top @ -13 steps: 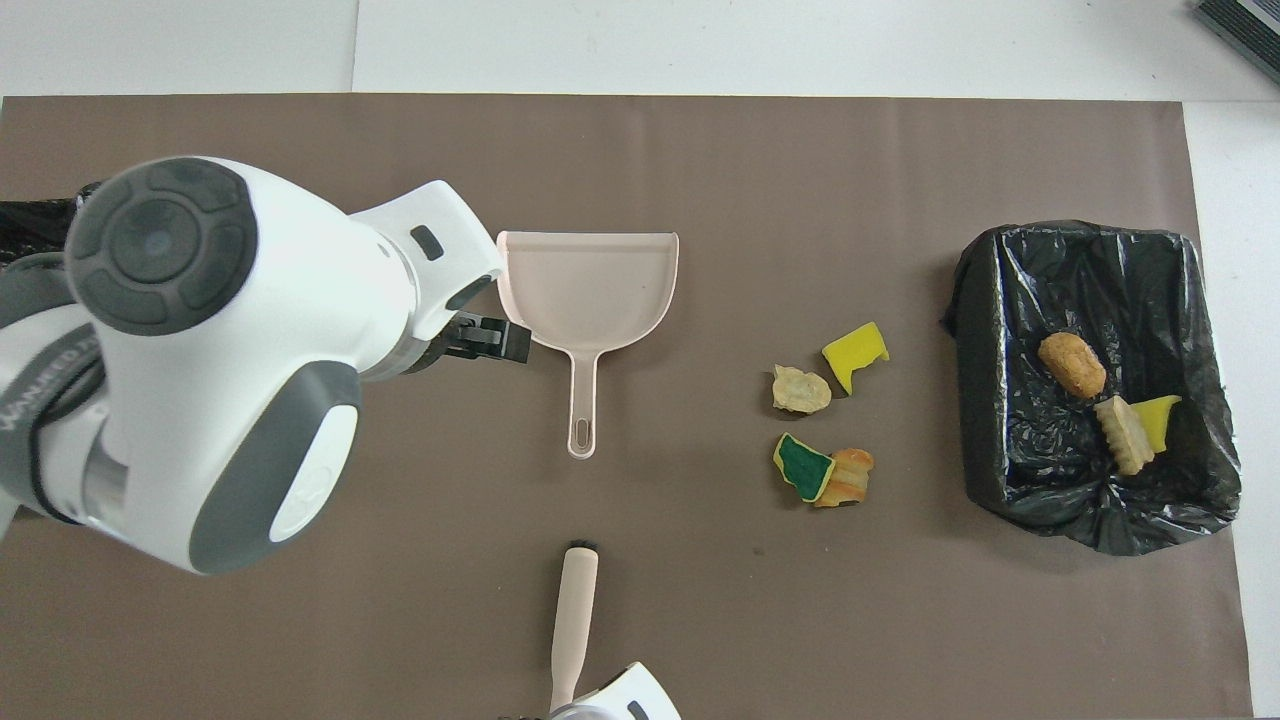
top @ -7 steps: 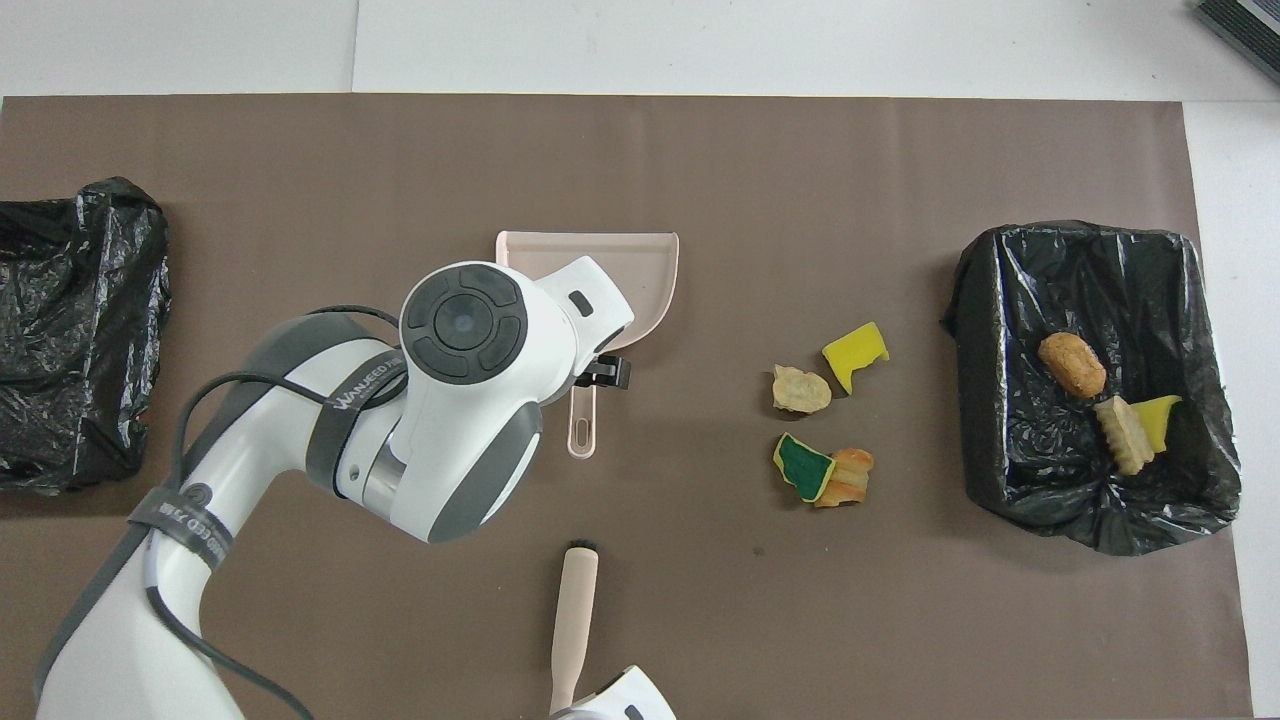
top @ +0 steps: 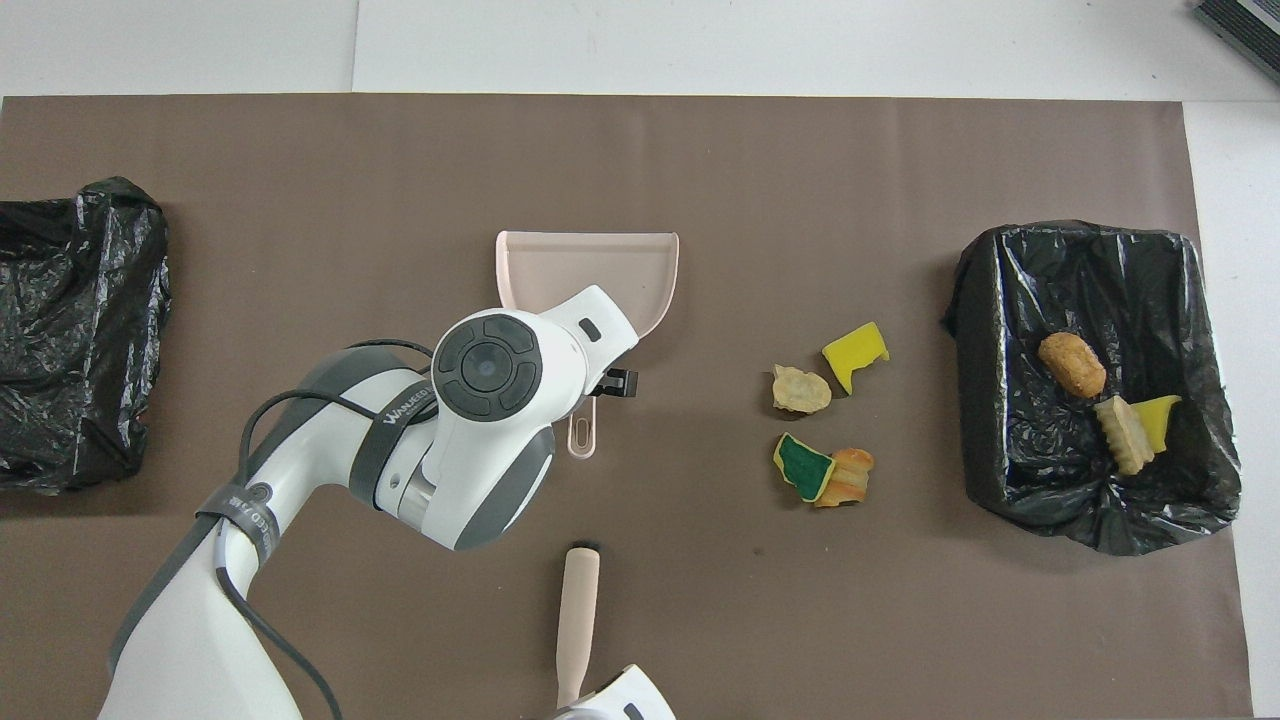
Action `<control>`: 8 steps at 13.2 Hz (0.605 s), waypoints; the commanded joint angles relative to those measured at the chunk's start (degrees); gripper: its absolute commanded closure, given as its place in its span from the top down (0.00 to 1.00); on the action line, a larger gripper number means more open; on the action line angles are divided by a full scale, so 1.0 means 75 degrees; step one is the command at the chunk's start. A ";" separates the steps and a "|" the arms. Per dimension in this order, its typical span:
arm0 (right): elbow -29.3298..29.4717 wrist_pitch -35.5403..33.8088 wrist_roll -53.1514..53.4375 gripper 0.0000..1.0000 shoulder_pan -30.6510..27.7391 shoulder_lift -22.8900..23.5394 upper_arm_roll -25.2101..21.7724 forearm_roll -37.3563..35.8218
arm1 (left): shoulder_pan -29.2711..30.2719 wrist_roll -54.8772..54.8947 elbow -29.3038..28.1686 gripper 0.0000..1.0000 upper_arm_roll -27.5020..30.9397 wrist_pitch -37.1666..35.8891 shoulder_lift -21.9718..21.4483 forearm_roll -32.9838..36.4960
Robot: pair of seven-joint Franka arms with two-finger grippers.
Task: Sweep and dump trash in bin
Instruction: 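Reach the left gripper toward the dustpan handle, then grasp the dustpan handle with the left gripper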
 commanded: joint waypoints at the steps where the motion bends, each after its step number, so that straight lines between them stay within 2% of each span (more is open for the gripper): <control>1: 0.0136 0.0146 -0.0345 0.00 -0.0105 0.0178 -0.0008 0.0158 | -0.0123 -0.0069 -0.0086 1.00 0.0108 0.0397 0.0182 -0.0036; 4: 0.0243 0.0017 -0.0346 0.00 -0.0187 0.0249 -0.0020 0.0065 | -0.0170 0.0024 -0.0039 1.00 0.0084 0.0398 0.0287 -0.0024; 5: 0.0243 -0.0100 -0.0311 0.00 -0.0187 0.0237 -0.0032 0.0030 | -0.0193 0.0048 -0.0027 0.93 0.0084 0.0409 0.0311 -0.0012; 6: 0.0255 -0.0217 -0.0276 0.00 -0.0176 0.0214 -0.0043 -0.0017 | -0.0182 0.0060 -0.0015 0.85 0.0084 0.0398 0.0334 -0.0012; 7: 0.0255 -0.0322 -0.0229 0.00 -0.0176 0.0167 -0.0067 -0.0134 | -0.0182 0.0060 -0.0004 0.70 0.0084 0.0398 0.0334 -0.0012; 8: 0.0266 -0.0648 -0.0206 0.00 -0.0187 0.0109 -0.0113 -0.0390 | -0.0182 0.0060 0.0020 0.49 0.0108 0.0340 0.0334 0.0023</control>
